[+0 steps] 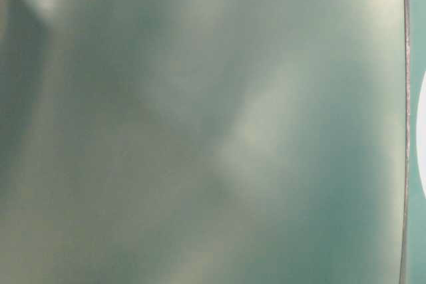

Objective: Scoop the yellow hexagonal prism block from the bowl with a spoon using the right arm.
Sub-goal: 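Move the right gripper left toward the pink spoon handle on the rest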

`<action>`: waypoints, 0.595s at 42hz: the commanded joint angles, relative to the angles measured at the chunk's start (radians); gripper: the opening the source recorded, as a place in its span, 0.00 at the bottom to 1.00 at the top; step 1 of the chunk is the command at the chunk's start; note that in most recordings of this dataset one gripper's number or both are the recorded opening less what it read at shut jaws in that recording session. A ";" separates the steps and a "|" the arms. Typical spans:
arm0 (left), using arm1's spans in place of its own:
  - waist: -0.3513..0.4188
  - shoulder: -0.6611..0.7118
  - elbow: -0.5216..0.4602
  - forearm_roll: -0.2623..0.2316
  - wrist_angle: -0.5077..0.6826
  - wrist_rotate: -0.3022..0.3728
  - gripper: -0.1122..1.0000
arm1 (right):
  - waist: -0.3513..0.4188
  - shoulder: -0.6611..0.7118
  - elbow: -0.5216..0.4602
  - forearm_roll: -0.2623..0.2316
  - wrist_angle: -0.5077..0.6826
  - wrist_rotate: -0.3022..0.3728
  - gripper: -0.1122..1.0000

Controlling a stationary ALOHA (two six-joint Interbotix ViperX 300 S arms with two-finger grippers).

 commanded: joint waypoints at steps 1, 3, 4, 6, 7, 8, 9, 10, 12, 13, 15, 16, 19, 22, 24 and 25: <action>0.002 0.003 -0.020 0.008 -0.006 -0.008 0.10 | 0.002 0.006 -0.015 0.002 -0.005 0.005 0.10; 0.002 0.003 -0.021 0.008 -0.008 -0.008 0.10 | 0.002 0.008 -0.017 0.002 0.003 0.008 0.10; 0.000 0.003 -0.021 0.008 -0.006 -0.008 0.10 | 0.003 0.008 -0.015 0.000 0.005 0.008 0.10; 0.002 0.005 -0.021 0.008 -0.006 -0.008 0.10 | 0.005 0.008 -0.015 0.000 0.005 0.009 0.10; 0.002 0.003 -0.021 0.009 -0.008 -0.008 0.10 | 0.006 0.008 -0.015 0.002 0.005 0.008 0.10; 0.000 0.003 -0.021 0.009 -0.006 -0.008 0.10 | 0.008 0.008 -0.015 0.002 0.005 0.008 0.10; 0.002 0.003 -0.021 0.009 -0.006 -0.008 0.10 | 0.009 0.008 -0.015 0.002 0.005 0.009 0.10; 0.002 0.005 -0.020 0.009 -0.008 -0.008 0.10 | 0.011 0.009 -0.015 0.002 0.005 0.008 0.10; 0.000 0.003 -0.021 0.009 -0.011 -0.008 0.10 | 0.014 0.011 -0.015 0.002 0.005 0.008 0.10; 0.002 0.003 -0.021 0.009 -0.012 -0.008 0.10 | 0.017 0.011 -0.015 0.000 0.005 0.008 0.10; 0.002 0.003 -0.021 0.009 -0.012 -0.008 0.10 | 0.018 0.012 -0.015 0.000 0.009 0.009 0.11; 0.002 0.003 -0.021 0.009 -0.014 -0.008 0.10 | 0.020 0.014 -0.015 0.002 0.011 0.008 0.12; 0.002 0.002 -0.023 0.009 -0.014 -0.006 0.10 | 0.020 0.017 -0.014 0.002 0.023 0.009 0.24; 0.002 0.002 -0.023 0.009 -0.014 -0.006 0.10 | 0.020 0.020 -0.014 0.002 0.034 0.009 0.40; 0.000 0.002 -0.023 0.009 -0.014 -0.005 0.10 | 0.021 0.023 -0.012 0.002 0.035 0.009 0.50; 0.002 0.002 -0.021 0.009 -0.015 -0.005 0.10 | 0.021 0.023 -0.012 0.002 0.035 0.009 0.53</action>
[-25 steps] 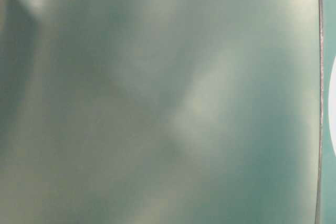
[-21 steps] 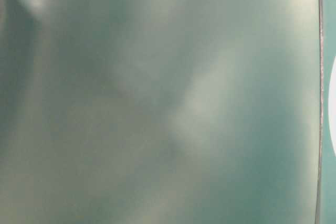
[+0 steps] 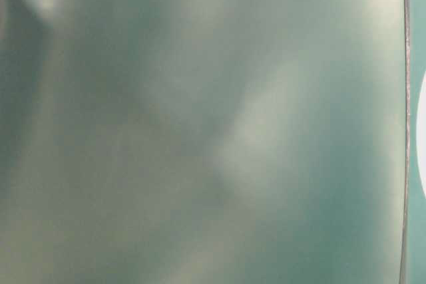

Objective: Scoop the yellow hexagonal prism block from the bowl with a spoon using the right arm.
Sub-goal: 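Move the right gripper left toward the pink spoon handle on the rest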

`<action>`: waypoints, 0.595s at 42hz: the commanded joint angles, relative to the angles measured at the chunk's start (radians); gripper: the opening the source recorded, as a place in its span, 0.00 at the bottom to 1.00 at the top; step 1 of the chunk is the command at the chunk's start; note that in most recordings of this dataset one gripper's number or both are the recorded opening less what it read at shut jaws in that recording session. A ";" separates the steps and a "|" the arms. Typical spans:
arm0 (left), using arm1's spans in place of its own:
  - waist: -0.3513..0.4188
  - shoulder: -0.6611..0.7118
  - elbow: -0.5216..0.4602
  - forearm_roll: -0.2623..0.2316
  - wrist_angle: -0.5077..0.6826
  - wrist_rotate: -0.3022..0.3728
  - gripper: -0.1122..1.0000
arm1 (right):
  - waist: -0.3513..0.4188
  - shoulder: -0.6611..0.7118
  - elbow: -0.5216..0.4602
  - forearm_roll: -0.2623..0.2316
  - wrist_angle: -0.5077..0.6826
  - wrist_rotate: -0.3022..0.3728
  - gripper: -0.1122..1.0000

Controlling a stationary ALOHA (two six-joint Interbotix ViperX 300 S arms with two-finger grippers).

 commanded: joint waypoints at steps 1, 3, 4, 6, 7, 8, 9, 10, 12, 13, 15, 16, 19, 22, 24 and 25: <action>0.002 0.005 -0.023 0.002 -0.012 0.002 0.10 | 0.002 0.008 -0.011 0.000 -0.002 0.000 0.56; 0.002 0.005 -0.023 0.003 -0.014 0.003 0.10 | 0.003 0.014 -0.009 0.000 -0.002 0.000 0.58; 0.002 0.005 -0.023 0.003 -0.015 0.005 0.10 | 0.003 0.017 -0.009 0.000 -0.002 0.000 0.58; 0.002 0.003 -0.023 0.003 -0.017 0.008 0.10 | 0.003 0.023 -0.006 0.000 -0.003 0.000 0.57; 0.002 0.003 -0.025 0.003 -0.018 0.009 0.10 | 0.003 0.026 -0.005 0.000 -0.006 0.000 0.56; 0.002 0.002 -0.025 0.003 -0.017 0.011 0.10 | 0.003 0.032 -0.002 0.000 -0.008 0.000 0.56; 0.002 0.000 -0.025 0.003 -0.017 0.011 0.10 | 0.003 0.037 0.002 0.000 -0.011 0.000 0.56; 0.002 0.000 -0.026 0.002 -0.018 0.011 0.10 | 0.003 0.040 0.003 0.000 -0.014 0.000 0.56; 0.002 -0.005 -0.026 0.003 -0.018 0.011 0.10 | 0.003 0.054 0.011 0.000 -0.028 0.000 0.56; 0.002 -0.005 -0.026 0.003 -0.018 0.011 0.10 | 0.005 0.063 0.017 0.002 -0.038 0.000 0.56; 0.002 -0.008 -0.026 0.003 -0.018 0.011 0.10 | 0.005 0.077 0.025 0.005 -0.055 0.002 0.56; 0.002 -0.008 -0.026 0.003 -0.018 0.011 0.10 | 0.008 0.087 0.034 0.008 -0.069 0.002 0.56; 0.002 -0.009 -0.026 0.005 -0.014 0.012 0.10 | 0.014 0.114 0.051 0.014 -0.100 0.002 0.56; 0.002 -0.009 -0.026 0.006 -0.014 0.012 0.10 | 0.026 0.143 0.067 0.021 -0.137 0.002 0.56; 0.002 -0.009 -0.026 0.006 -0.014 0.012 0.10 | 0.035 0.164 0.083 0.028 -0.169 0.002 0.56; 0.002 -0.009 -0.026 0.006 -0.012 0.012 0.10 | 0.038 0.173 0.089 0.032 -0.184 0.002 0.56</action>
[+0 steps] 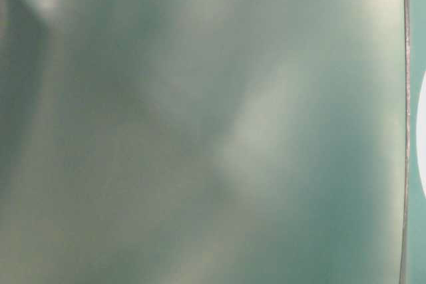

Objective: Scoop the yellow hexagonal prism block from the bowl with a spoon using the right arm.
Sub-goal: 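Move the right gripper left toward the pink spoon handle on the rest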

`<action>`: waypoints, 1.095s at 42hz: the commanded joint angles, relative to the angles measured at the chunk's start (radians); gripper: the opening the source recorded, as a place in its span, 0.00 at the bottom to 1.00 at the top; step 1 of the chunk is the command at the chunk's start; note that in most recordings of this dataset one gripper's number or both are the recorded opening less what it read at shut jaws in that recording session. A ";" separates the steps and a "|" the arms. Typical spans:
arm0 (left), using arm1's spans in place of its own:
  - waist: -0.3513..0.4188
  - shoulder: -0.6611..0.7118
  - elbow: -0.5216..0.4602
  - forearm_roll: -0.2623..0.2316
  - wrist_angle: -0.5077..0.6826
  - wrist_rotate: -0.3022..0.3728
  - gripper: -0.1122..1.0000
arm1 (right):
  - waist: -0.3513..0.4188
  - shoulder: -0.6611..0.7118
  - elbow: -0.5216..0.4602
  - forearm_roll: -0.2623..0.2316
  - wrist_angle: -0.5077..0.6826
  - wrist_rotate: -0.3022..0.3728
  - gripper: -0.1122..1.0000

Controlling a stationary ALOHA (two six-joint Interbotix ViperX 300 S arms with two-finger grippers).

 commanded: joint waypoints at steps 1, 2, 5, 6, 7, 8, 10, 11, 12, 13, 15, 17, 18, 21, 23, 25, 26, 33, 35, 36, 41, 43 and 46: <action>0.000 0.005 -0.026 0.005 -0.005 0.002 0.10 | 0.018 0.037 0.011 0.015 -0.072 0.002 0.56; 0.002 0.005 -0.026 0.003 -0.005 0.002 0.10 | 0.023 0.046 0.015 0.018 -0.087 0.002 0.56; 0.002 0.005 -0.026 0.003 -0.005 0.003 0.10 | 0.038 0.080 0.037 0.034 -0.147 0.002 0.56; 0.000 0.005 -0.026 0.005 -0.005 0.003 0.10 | 0.048 0.094 0.046 0.041 -0.172 0.002 0.56; 0.002 0.005 -0.026 0.003 -0.005 0.003 0.10 | 0.052 0.104 0.051 0.046 -0.189 0.002 0.56; 0.002 0.005 -0.026 0.005 -0.005 0.005 0.10 | 0.060 0.118 0.058 0.054 -0.210 0.002 0.56; 0.002 0.005 -0.026 0.006 0.002 0.011 0.10 | 0.072 0.138 0.067 0.064 -0.239 0.002 0.56; 0.002 0.005 -0.026 0.008 0.005 0.014 0.10 | 0.083 0.153 0.072 0.072 -0.256 0.002 0.56; 0.002 0.005 -0.026 0.009 0.008 0.017 0.10 | 0.091 0.164 0.075 0.077 -0.268 0.002 0.56; 0.002 0.005 -0.026 0.009 0.012 0.021 0.10 | 0.100 0.178 0.080 0.087 -0.284 0.002 0.56; 0.002 0.005 -0.028 0.009 0.017 0.028 0.10 | 0.115 0.202 0.089 0.100 -0.308 0.002 0.56; 0.002 0.005 -0.028 0.009 0.017 0.035 0.10 | 0.126 0.222 0.095 0.109 -0.328 0.002 0.56; 0.002 0.005 -0.028 0.009 0.017 0.040 0.10 | 0.135 0.236 0.100 0.115 -0.344 0.002 0.56; 0.002 0.005 -0.028 0.009 0.015 0.046 0.10 | 0.155 0.267 0.115 0.135 -0.382 0.002 0.56; 0.002 0.005 -0.028 0.009 0.015 0.051 0.10 | 0.172 0.290 0.124 0.156 -0.414 0.002 0.56; 0.002 0.005 -0.026 0.009 0.015 0.052 0.10 | 0.186 0.308 0.132 0.172 -0.437 0.002 0.56; 0.000 0.006 -0.028 0.009 0.015 0.055 0.10 | 0.198 0.324 0.137 0.183 -0.454 0.002 0.56; 0.002 0.006 -0.026 0.009 0.014 0.058 0.10 | 0.264 0.426 0.147 0.244 -0.560 0.002 0.56; 0.002 0.009 -0.026 0.009 0.014 0.060 0.10 | 0.281 0.463 0.144 0.258 -0.591 0.002 0.56; 0.002 0.009 -0.026 0.009 0.014 0.058 0.10 | 0.284 0.479 0.144 0.264 -0.603 0.002 0.56; 0.002 0.012 -0.026 0.009 0.014 0.058 0.10 | 0.321 0.575 0.135 0.301 -0.670 0.002 0.56; 0.000 0.012 -0.026 0.009 0.014 0.058 0.10 | 0.333 0.603 0.135 0.311 -0.692 0.003 0.56; 0.002 0.014 -0.026 0.009 0.015 0.058 0.10 | 0.354 0.658 0.132 0.341 -0.727 0.003 0.56</action>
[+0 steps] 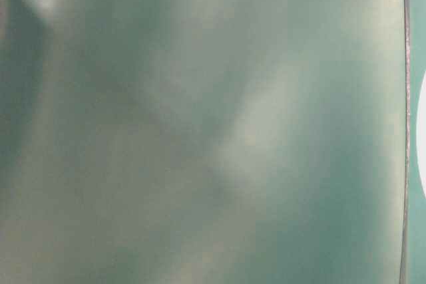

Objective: Scoop the yellow hexagonal prism block from the bowl with a spoon using the right arm.
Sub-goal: 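Move the right gripper left toward the pink spoon handle on the rest, then close the right gripper on the pink spoon handle and lift it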

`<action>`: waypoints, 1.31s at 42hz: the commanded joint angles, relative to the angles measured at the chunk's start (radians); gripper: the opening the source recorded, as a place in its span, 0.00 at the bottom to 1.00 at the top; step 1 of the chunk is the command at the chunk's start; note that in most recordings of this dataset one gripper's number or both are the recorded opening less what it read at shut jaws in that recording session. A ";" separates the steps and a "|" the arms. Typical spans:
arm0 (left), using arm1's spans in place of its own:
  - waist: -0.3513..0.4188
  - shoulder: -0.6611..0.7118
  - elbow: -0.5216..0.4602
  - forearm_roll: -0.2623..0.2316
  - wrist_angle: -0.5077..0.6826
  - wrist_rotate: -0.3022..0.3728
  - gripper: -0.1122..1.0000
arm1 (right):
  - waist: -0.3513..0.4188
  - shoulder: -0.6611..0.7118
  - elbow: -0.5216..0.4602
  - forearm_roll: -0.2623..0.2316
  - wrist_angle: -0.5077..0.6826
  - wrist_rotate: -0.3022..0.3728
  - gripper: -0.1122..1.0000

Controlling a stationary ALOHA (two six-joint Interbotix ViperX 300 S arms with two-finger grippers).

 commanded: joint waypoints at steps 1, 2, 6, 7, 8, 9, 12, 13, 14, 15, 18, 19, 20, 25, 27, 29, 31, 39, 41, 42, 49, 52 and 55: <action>0.002 0.012 -0.025 0.003 -0.006 0.002 0.10 | 0.028 0.054 -0.014 0.031 -0.054 -0.002 0.56; 0.002 0.011 -0.025 0.003 -0.006 0.002 0.10 | 0.035 0.072 -0.014 0.040 -0.069 -0.003 0.56; 0.002 0.012 -0.025 0.003 -0.006 0.002 0.10 | 0.052 0.132 -0.014 0.064 -0.121 -0.002 0.56; 0.000 0.012 -0.025 0.003 -0.006 0.002 0.10 | 0.055 0.143 -0.015 0.067 -0.130 -0.002 0.56; 0.002 0.012 -0.025 0.003 -0.005 0.002 0.10 | 0.058 0.158 -0.015 0.072 -0.140 -0.002 0.56; 0.002 0.012 -0.025 0.003 -0.005 0.002 0.10 | 0.060 0.167 -0.015 0.072 -0.143 0.000 0.56; 0.002 0.012 -0.025 0.003 -0.005 0.002 0.10 | 0.066 0.189 -0.018 0.074 -0.152 0.014 0.56; 0.002 0.012 -0.023 0.003 -0.005 0.002 0.10 | 0.067 0.198 -0.018 0.074 -0.153 0.025 0.56; 0.002 0.012 -0.025 0.003 -0.005 0.002 0.10 | 0.069 0.202 -0.017 0.074 -0.153 0.032 0.56; 0.002 0.012 -0.023 0.003 -0.003 0.002 0.10 | 0.071 0.207 -0.018 0.074 -0.153 0.038 0.56; 0.002 0.012 -0.025 0.003 -0.005 0.002 0.10 | 0.078 0.222 -0.017 0.074 -0.152 0.061 0.56; 0.002 0.012 -0.025 0.003 -0.005 0.002 0.10 | 0.083 0.227 -0.015 0.074 -0.153 0.067 0.56; 0.000 0.012 -0.025 0.003 -0.005 0.002 0.10 | 0.086 0.230 -0.015 0.074 -0.153 0.072 0.56; 0.002 0.014 -0.025 0.003 -0.005 0.002 0.10 | 0.097 0.253 -0.020 0.074 -0.152 0.078 0.56; 0.000 0.015 -0.025 0.003 -0.006 0.002 0.10 | 0.097 0.262 -0.020 0.074 -0.152 0.078 0.56; 0.002 0.015 -0.023 0.003 -0.006 0.002 0.10 | 0.097 0.272 -0.021 0.074 -0.156 0.078 0.56; 0.002 0.015 -0.025 0.003 -0.006 0.002 0.10 | 0.097 0.279 -0.021 0.074 -0.156 0.078 0.56; 0.002 0.017 -0.023 0.003 -0.006 0.002 0.10 | 0.097 0.313 -0.031 0.074 -0.150 0.080 0.56; 0.000 0.017 -0.023 0.003 -0.008 0.002 0.10 | 0.097 0.321 -0.034 0.075 -0.150 0.080 0.56; 0.002 0.017 -0.023 0.003 -0.008 0.002 0.10 | 0.097 0.324 -0.034 0.074 -0.150 0.080 0.56; 0.002 0.018 -0.023 0.003 -0.008 0.002 0.10 | 0.097 0.339 -0.038 0.075 -0.150 0.080 0.56; 0.002 0.020 -0.023 0.003 -0.008 0.002 0.10 | 0.098 0.347 -0.038 0.075 -0.150 0.081 0.56; 0.002 0.021 -0.023 0.003 -0.008 0.000 0.10 | 0.097 0.350 -0.038 0.074 -0.146 0.081 0.56</action>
